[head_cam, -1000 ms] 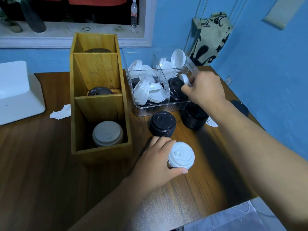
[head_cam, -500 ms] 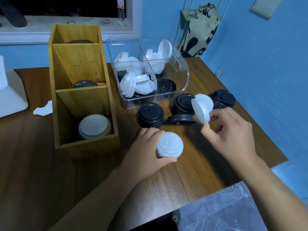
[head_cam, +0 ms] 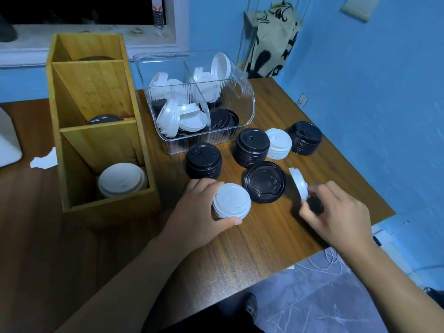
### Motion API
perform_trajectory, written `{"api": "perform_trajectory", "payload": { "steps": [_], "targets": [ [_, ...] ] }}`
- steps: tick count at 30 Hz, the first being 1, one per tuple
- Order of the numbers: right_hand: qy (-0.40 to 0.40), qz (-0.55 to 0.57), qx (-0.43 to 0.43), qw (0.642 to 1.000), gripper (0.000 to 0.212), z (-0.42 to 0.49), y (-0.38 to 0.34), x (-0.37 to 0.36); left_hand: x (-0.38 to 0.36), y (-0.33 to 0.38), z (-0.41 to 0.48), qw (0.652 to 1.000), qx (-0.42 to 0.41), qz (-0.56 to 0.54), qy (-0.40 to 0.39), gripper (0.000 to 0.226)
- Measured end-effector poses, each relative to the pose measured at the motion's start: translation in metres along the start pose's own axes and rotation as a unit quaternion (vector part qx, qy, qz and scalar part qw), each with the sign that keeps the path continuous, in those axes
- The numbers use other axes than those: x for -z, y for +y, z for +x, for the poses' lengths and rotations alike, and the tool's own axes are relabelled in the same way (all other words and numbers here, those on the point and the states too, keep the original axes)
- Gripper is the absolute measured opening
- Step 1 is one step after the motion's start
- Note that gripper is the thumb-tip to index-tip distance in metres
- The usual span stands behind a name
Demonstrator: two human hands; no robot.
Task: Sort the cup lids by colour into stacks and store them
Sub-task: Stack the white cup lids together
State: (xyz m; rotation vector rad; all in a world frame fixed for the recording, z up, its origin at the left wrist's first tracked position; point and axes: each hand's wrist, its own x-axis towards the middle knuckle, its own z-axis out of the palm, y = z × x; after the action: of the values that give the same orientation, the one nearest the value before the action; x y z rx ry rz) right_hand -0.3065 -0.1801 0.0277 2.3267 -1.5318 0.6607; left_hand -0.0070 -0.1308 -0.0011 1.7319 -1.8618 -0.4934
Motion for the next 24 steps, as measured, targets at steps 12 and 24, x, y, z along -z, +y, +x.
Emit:
{"api": "perform_trajectory", "payload": {
  "steps": [12,24],
  "targets": [
    [-0.043,0.086,-0.059,0.994,0.017,-0.009,0.013,-0.002,-0.001,-0.001,0.000,1.000,0.006,0.000,-0.003,0.089],
    [-0.190,0.068,-0.144,0.969,0.051,0.041,0.060,-0.046,-0.002,-0.001,0.000,1.000,0.000,0.003,0.005,0.089]
  ]
}}
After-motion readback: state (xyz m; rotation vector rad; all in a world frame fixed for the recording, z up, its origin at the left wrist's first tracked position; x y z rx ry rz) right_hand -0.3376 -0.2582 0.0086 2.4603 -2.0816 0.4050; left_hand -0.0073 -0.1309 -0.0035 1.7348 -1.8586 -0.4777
